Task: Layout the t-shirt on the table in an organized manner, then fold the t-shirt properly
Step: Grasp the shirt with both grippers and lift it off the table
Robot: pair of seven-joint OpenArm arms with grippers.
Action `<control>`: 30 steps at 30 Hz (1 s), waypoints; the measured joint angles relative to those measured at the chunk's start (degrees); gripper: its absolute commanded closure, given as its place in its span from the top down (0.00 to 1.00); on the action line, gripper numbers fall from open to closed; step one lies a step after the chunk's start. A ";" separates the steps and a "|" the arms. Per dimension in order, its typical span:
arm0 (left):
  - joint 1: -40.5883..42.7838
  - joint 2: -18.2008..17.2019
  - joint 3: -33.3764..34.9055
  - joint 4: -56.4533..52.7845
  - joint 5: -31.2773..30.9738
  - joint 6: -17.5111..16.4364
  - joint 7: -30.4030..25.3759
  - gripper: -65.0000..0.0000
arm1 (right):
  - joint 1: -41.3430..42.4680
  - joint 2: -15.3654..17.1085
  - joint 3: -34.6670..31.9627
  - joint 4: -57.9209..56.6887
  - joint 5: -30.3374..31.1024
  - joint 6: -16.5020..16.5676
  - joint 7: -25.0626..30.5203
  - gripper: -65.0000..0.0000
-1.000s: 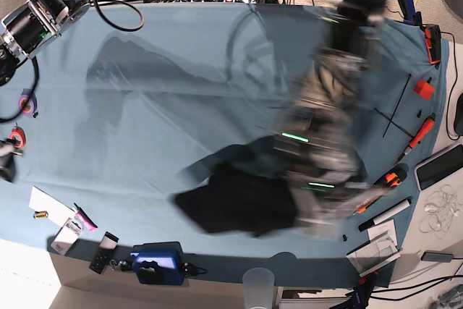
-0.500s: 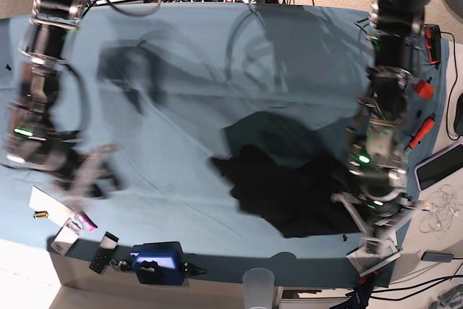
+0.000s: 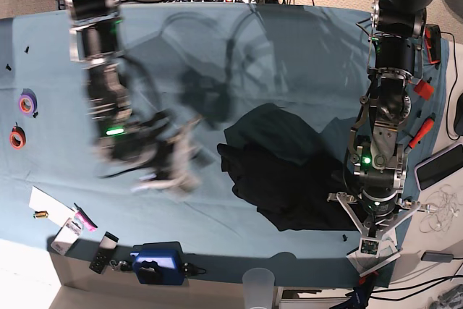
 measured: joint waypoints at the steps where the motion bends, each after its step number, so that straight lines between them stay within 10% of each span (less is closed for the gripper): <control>1: 0.00 0.00 0.00 0.00 -0.42 0.00 -0.02 0.00 | 0.02 -0.42 -1.22 0.00 -0.44 0.00 -0.02 0.40; 14: 0.00 0.00 0.02 0.00 -1.49 0.00 0.22 0.00 | 1.86 -10.54 -8.20 -19.54 -24.63 -10.93 20.00 0.40; 19: 0.02 -0.02 0.00 0.00 -1.49 0.00 0.26 0.00 | 3.45 -10.84 -8.20 -19.87 -24.87 -16.65 18.51 0.00; 22: 0.07 -0.02 0.02 0.00 -1.49 -0.02 1.44 0.00 | 4.07 -10.69 -8.04 -16.13 -25.29 -25.33 11.45 0.00; 30: 3.63 -0.92 0.00 0.00 4.35 0.00 4.39 0.00 | 7.19 -8.61 -0.22 5.38 -29.70 -28.37 5.14 0.00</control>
